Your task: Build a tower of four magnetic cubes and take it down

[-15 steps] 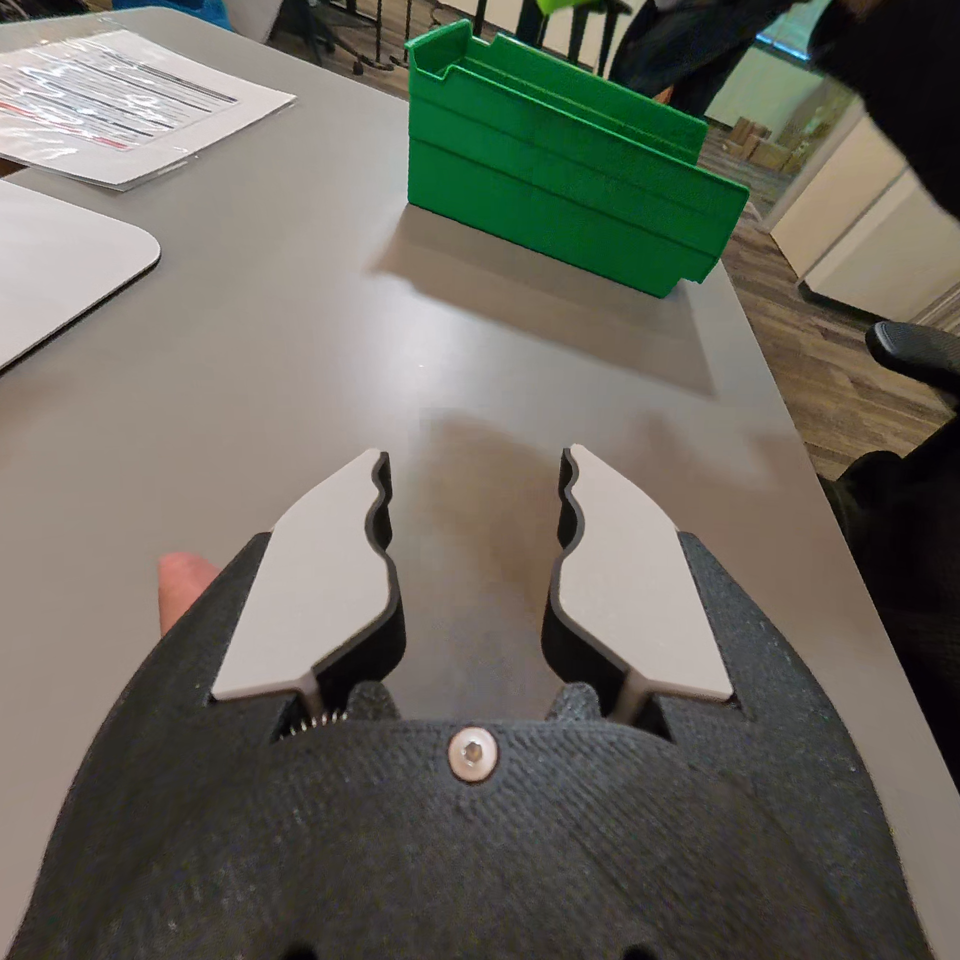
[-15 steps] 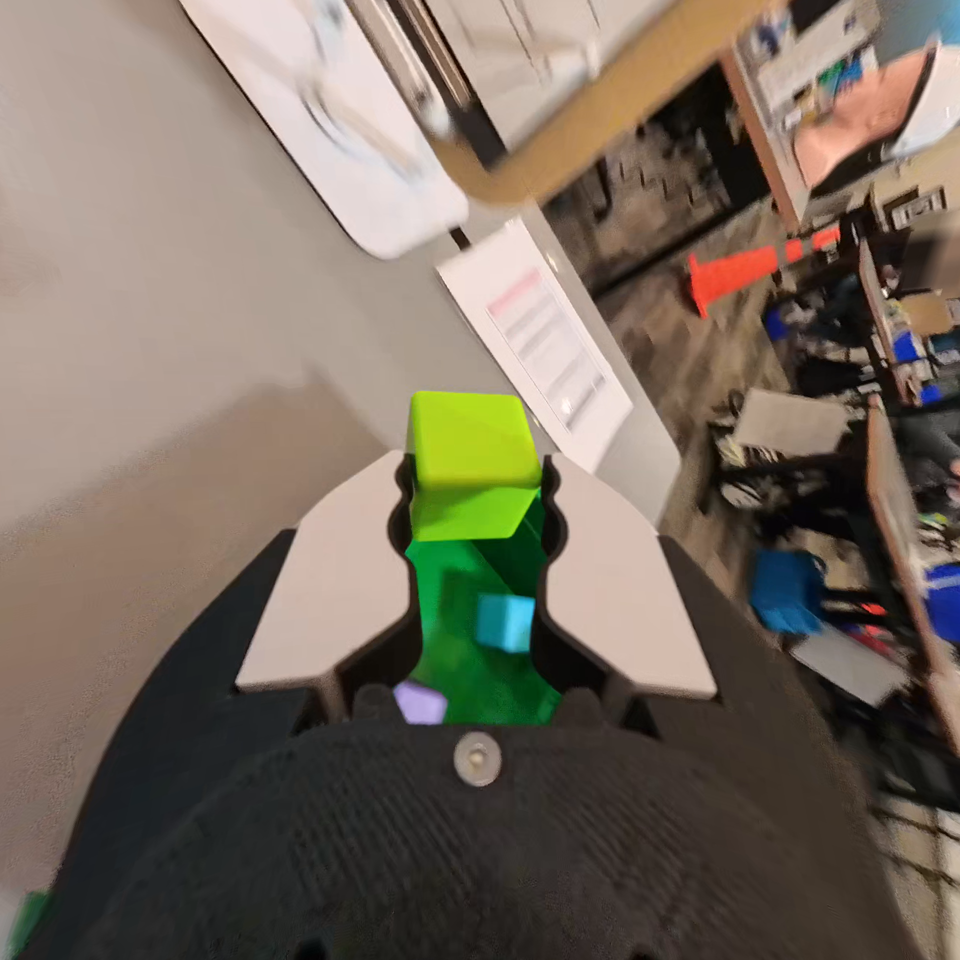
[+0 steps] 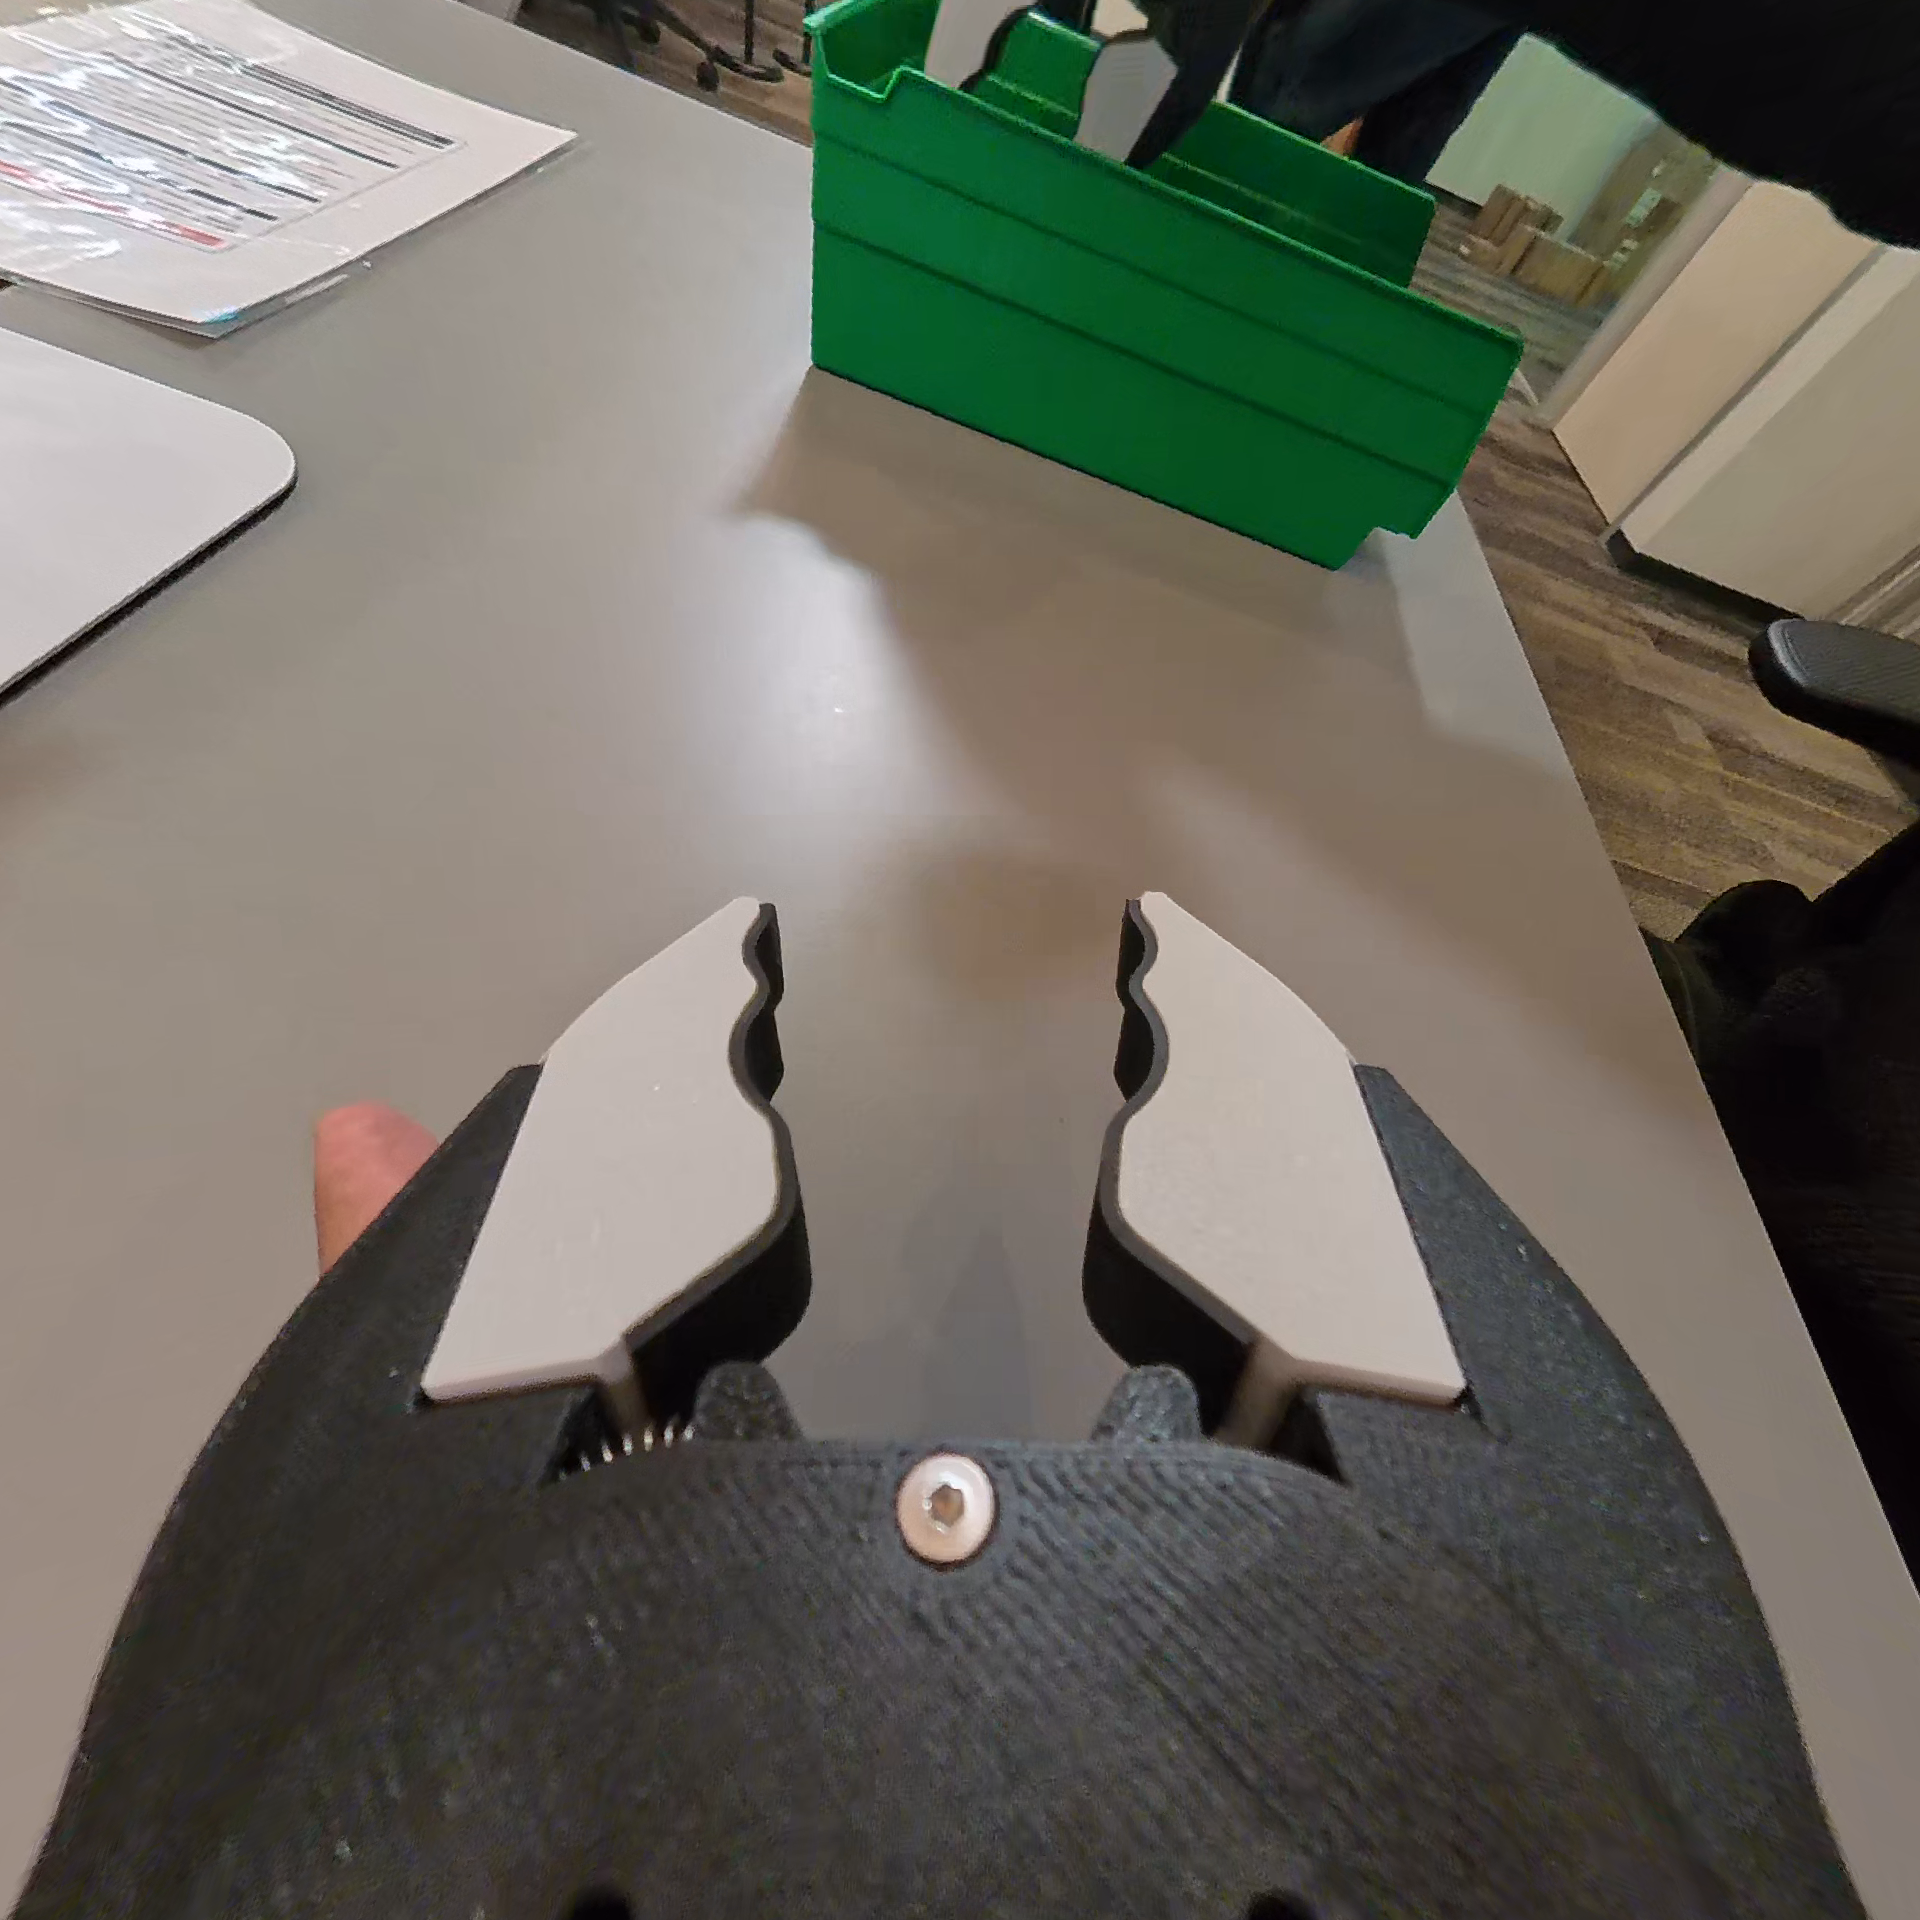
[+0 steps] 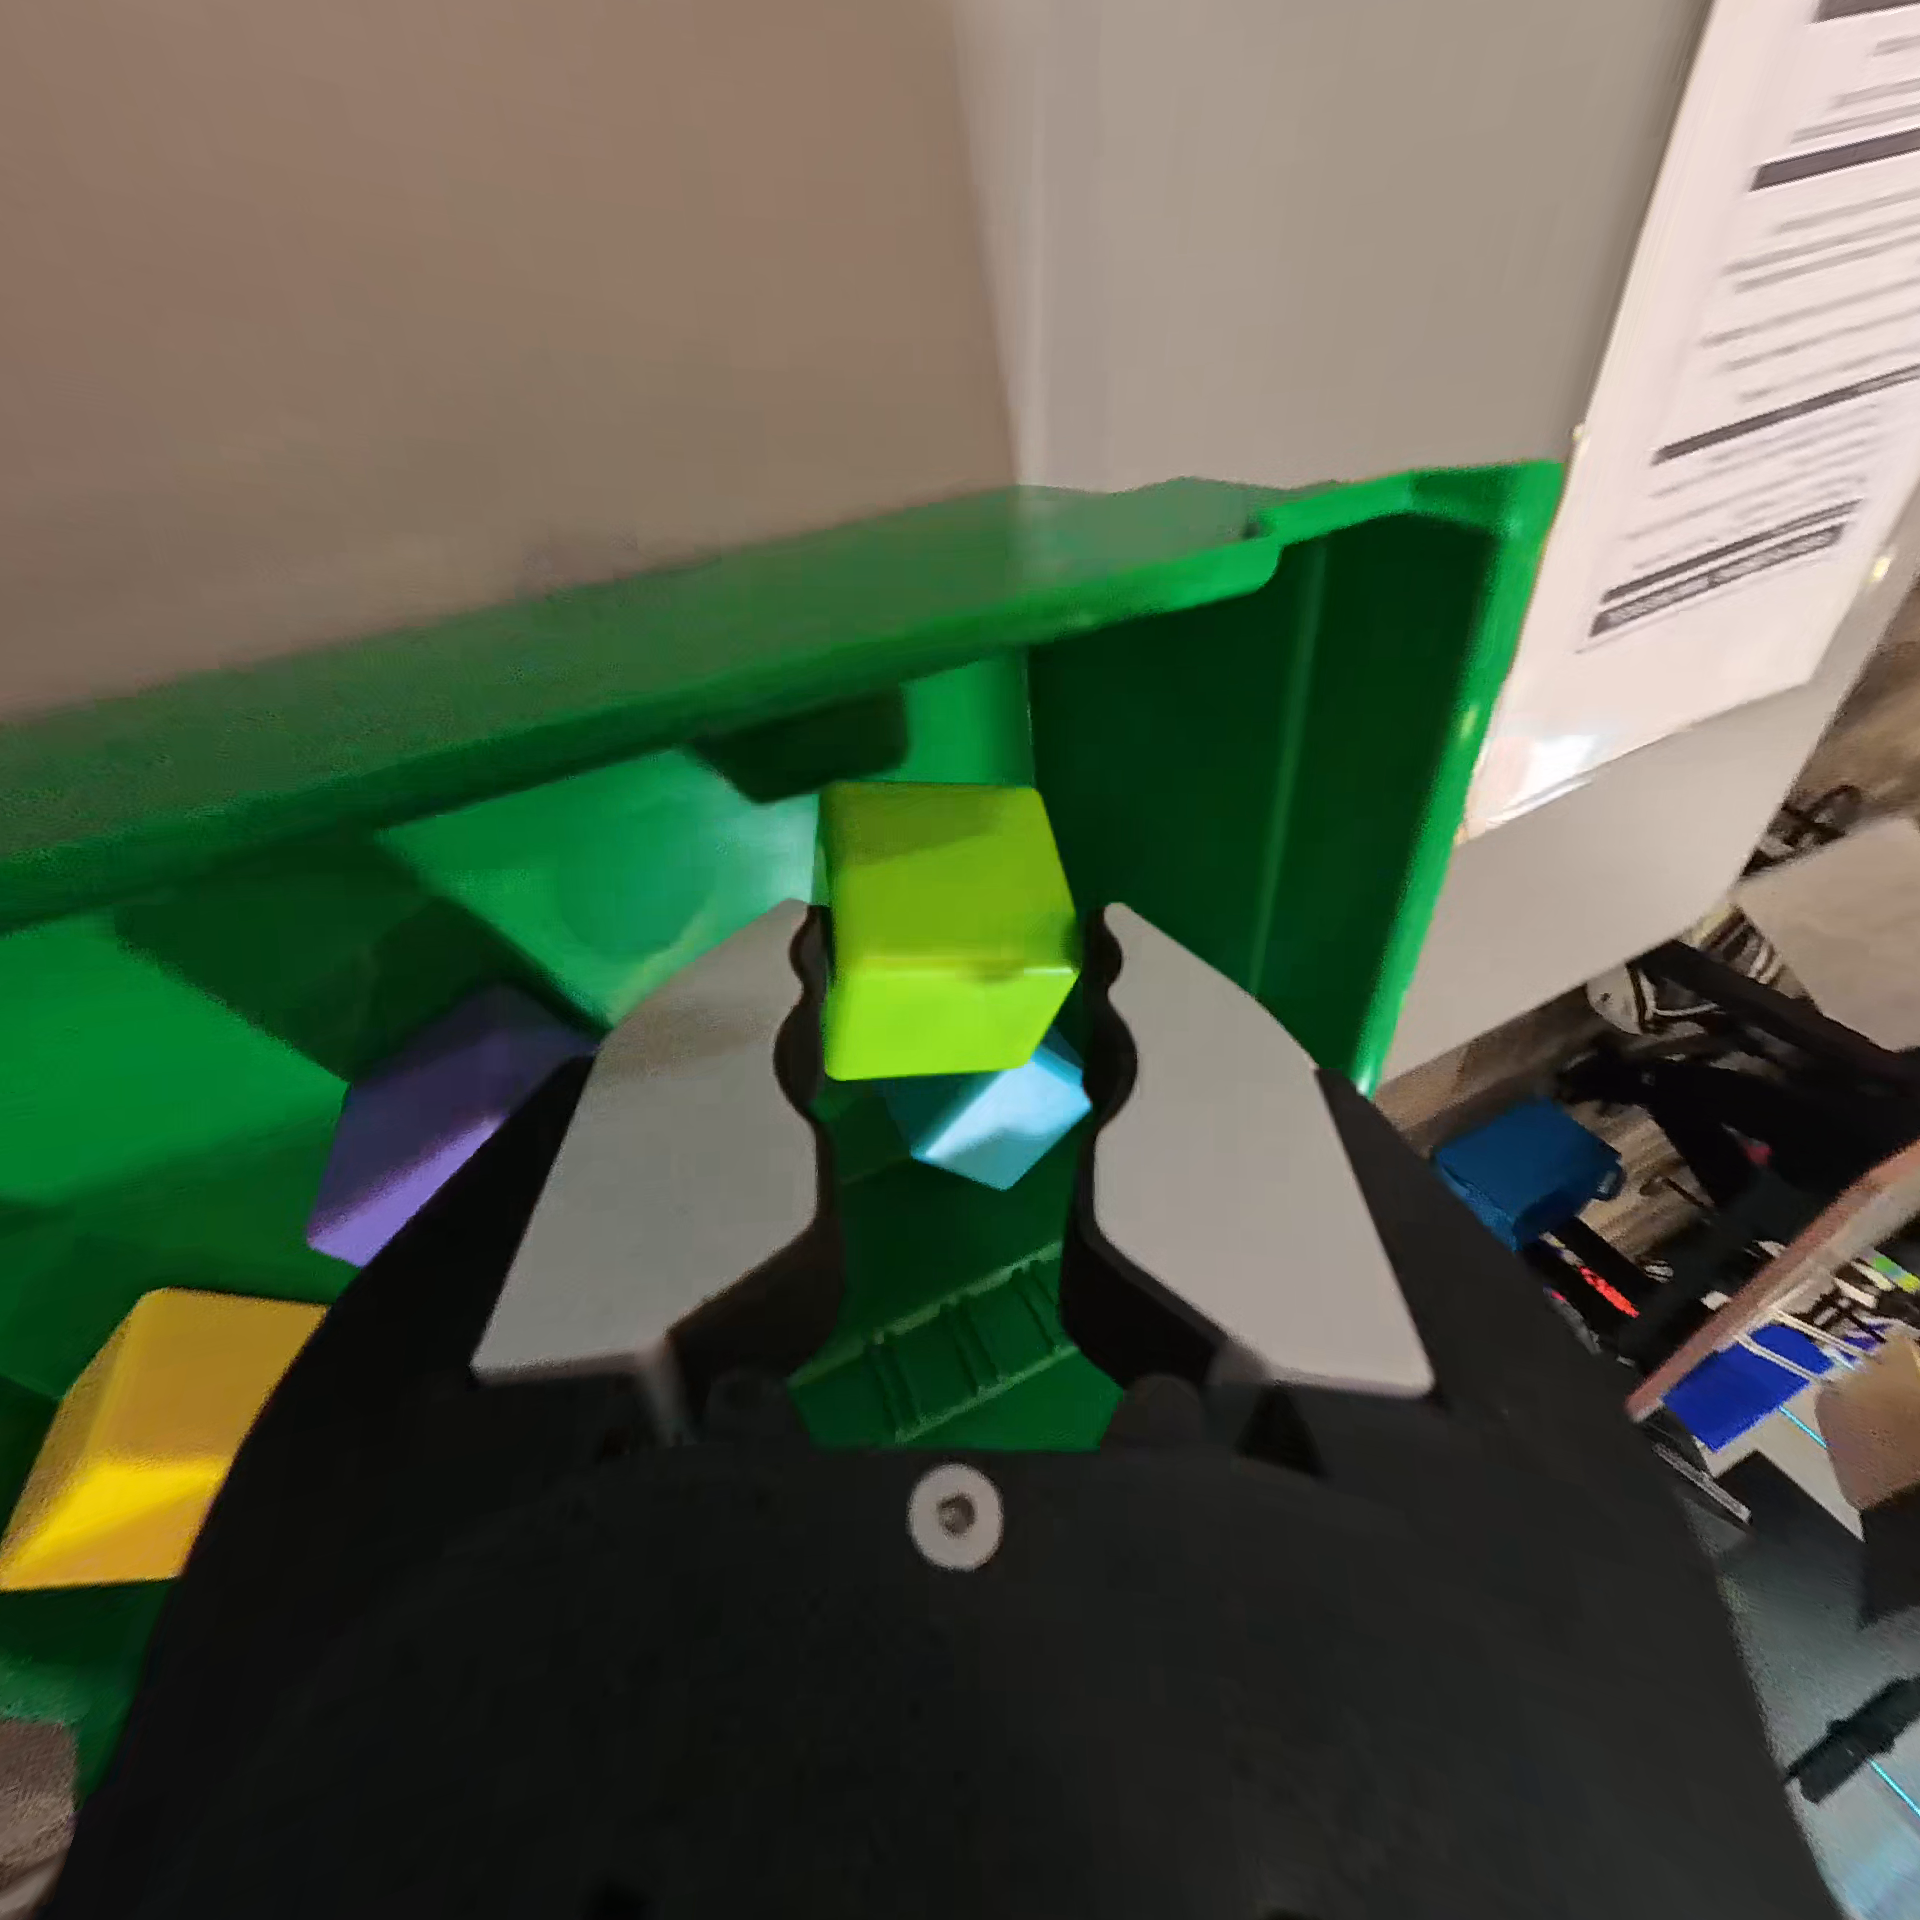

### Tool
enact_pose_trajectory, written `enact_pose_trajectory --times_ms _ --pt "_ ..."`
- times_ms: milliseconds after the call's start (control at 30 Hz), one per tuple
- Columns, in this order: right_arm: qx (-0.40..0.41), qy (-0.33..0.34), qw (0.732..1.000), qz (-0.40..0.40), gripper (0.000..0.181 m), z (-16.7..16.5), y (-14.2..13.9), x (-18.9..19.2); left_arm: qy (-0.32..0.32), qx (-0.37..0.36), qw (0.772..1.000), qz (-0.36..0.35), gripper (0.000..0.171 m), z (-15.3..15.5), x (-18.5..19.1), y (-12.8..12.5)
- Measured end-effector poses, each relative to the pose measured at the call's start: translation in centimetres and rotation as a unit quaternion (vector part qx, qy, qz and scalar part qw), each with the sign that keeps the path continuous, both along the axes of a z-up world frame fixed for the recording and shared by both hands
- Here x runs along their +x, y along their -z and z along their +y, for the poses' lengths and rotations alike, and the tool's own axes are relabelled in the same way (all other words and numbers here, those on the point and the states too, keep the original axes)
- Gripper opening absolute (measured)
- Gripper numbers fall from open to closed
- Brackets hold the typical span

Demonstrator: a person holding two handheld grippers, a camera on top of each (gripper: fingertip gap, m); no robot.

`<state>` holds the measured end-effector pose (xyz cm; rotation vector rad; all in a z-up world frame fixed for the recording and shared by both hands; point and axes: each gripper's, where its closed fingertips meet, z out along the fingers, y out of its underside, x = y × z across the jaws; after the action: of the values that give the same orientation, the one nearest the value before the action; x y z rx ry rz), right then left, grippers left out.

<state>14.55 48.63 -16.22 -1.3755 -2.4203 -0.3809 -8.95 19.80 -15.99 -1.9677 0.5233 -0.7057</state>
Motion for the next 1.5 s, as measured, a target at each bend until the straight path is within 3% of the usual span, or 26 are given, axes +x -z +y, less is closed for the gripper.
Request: enact_pose_trajectory --times_ms 333,633,800,933,1000,1067,1133,1233,1300,1367,1400,1433,1500 --pt "-0.071 -0.026 0.996 -0.041 0.049 -1.8 2.1 -2.6 0.005 -0.005 1.0 0.011 0.063 0.0 0.2 0.3" --pt "-0.033 -0.035 0.998 -0.037 0.055 -1.4 1.7 -2.7 0.006 -0.005 1.0 0.01 0.063 0.0 0.3 0.3" --pt "-0.021 -0.005 1.0 -0.001 0.059 -0.9 -0.7 -1.6 0.004 -0.005 1.0 0.006 0.063 0.0 0.2 0.2" --pt "-0.038 0.065 0.981 0.178 0.056 -1.7 -6.5 -1.2 0.003 -0.004 1.0 0.009 0.063 0.1 0.2 0.3" --pt "-0.007 0.148 0.943 0.299 0.049 -1.3 -10.5 0.6 0.001 -0.002 1.0 0.017 0.063 0.1 0.2 0.3" --pt "0.008 0.247 0.898 0.364 0.05 -1.8 -12.7 4.5 -0.009 0.007 1.0 0.026 0.066 0.1 0.3 0.2" --pt "-0.014 0.313 0.855 0.412 0.056 -3.9 -13.2 8.5 -0.03 0.028 0.999 0.017 0.066 0.2 0.7 -0.5" --pt "0.023 0.395 0.781 0.483 0.064 -6.0 -13.1 15.4 -0.068 0.027 0.997 -0.009 0.059 0.5 1.6 -1.9" --pt "0.018 0.459 0.69 0.56 0.068 -8.0 -12.3 19.5 -0.061 0.008 0.997 -0.044 0.06 0.1 3.5 -3.6" --pt "-0.047 0.472 0.564 0.676 0.07 -10.8 -11.8 21.6 -0.065 -0.004 0.996 -0.064 0.06 -0.5 5.5 -5.6" --pt "-0.069 0.466 0.495 0.73 0.063 -11.9 -11.8 22.8 -0.073 -0.002 0.995 -0.065 0.06 -0.9 6.4 -6.4" --pt "-0.087 0.46 0.443 0.764 0.062 -12.6 -11.5 23.7 -0.089 0.002 0.994 -0.058 0.059 -1.2 7.0 -7.0" --pt "-0.097 0.468 0.401 0.781 0.063 -13.1 -10.6 25.1 -0.123 0.015 0.991 -0.043 0.057 -2.0 8.1 -7.7"
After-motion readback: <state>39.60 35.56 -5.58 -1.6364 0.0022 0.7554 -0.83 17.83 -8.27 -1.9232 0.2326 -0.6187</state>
